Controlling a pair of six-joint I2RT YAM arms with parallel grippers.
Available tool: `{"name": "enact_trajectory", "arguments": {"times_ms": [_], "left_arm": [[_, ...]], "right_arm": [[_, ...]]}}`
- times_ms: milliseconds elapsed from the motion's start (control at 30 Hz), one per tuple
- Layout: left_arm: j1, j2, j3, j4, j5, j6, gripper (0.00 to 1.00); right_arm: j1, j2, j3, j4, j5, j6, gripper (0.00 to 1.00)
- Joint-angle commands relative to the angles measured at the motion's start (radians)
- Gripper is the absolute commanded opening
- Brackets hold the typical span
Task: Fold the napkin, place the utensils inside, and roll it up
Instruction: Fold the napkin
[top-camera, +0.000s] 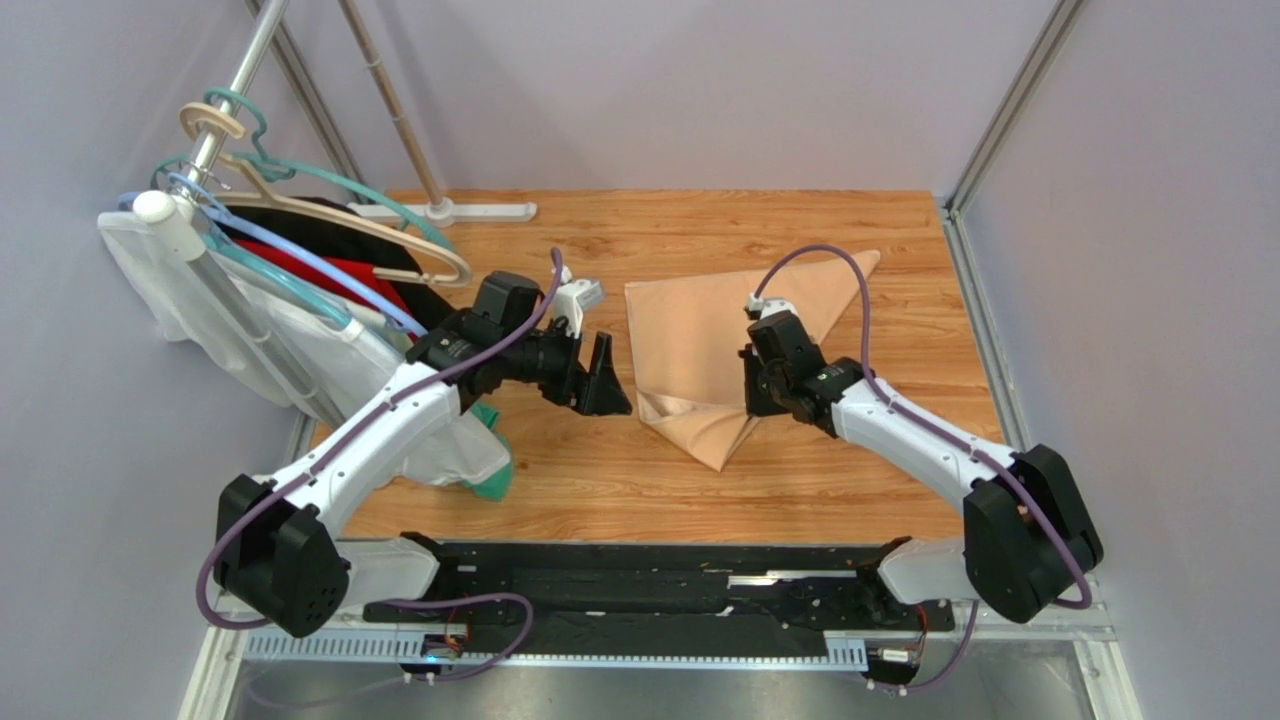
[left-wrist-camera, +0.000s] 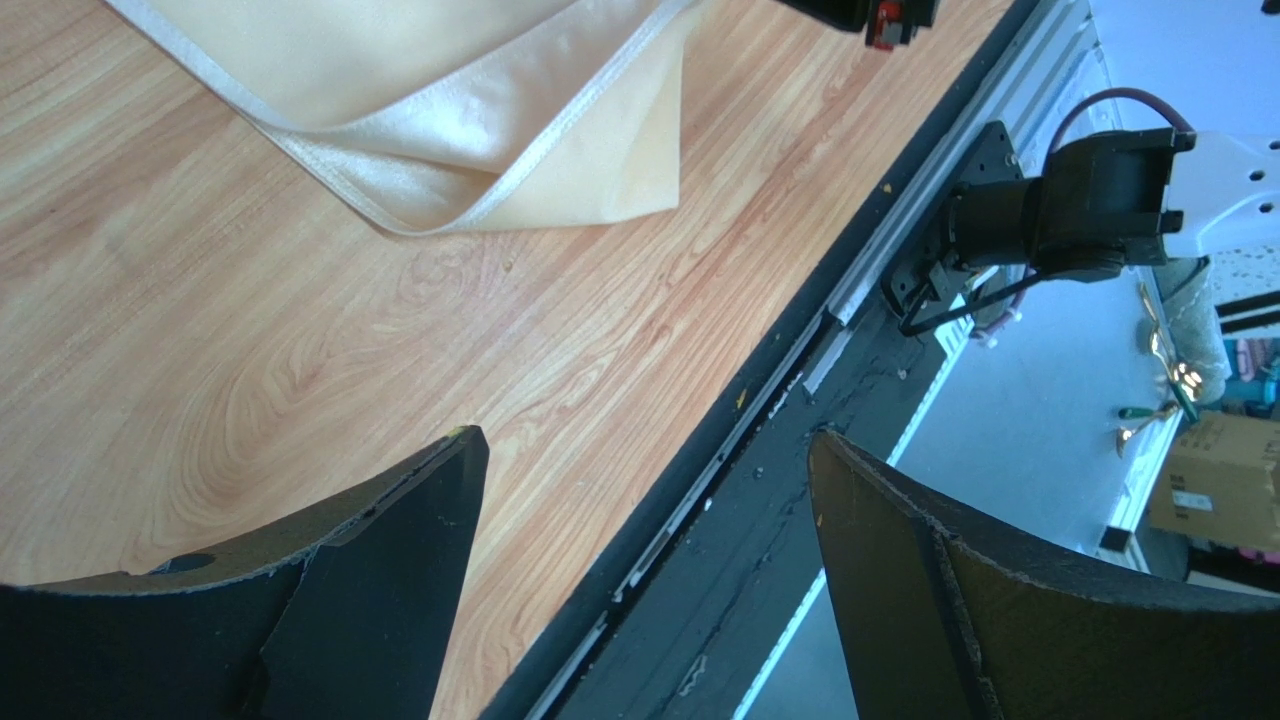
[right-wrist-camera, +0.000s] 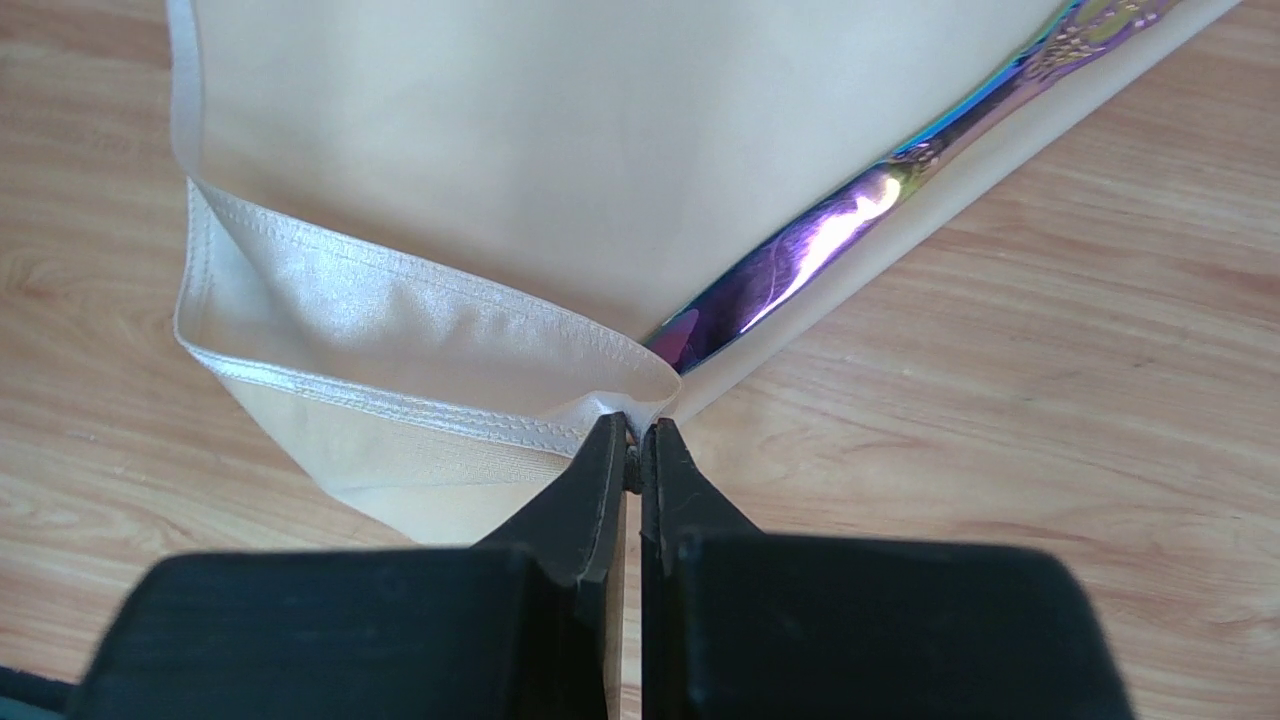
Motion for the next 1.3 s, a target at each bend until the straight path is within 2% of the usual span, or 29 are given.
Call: {"name": "enact_trajectory", "arguments": {"times_ms": [0, 767, 1133, 1267], "left_arm": [[0.033, 0.024, -0.021, 0.009, 0.025, -0.007, 0.88], [0.032, 0.061, -0.021, 0.006, 0.037, -0.006, 0.87], [0.030, 0.070, -0.021, 0.002, 0.028, -0.007, 0.87], [0.030, 0.069, -0.021, 0.003, 0.028, -0.006, 0.87]], "right_arm": [[-0.056, 0.022, 0.062, -0.003, -0.014, -0.044, 0.00], [-0.272, 0.182, 0.168, 0.013, -0.026, -0.139, 0.00], [-0.315, 0.231, 0.191, 0.050, -0.032, -0.156, 0.00], [-0.319, 0.225, 0.197, 0.045, -0.090, -0.146, 0.00]]}}
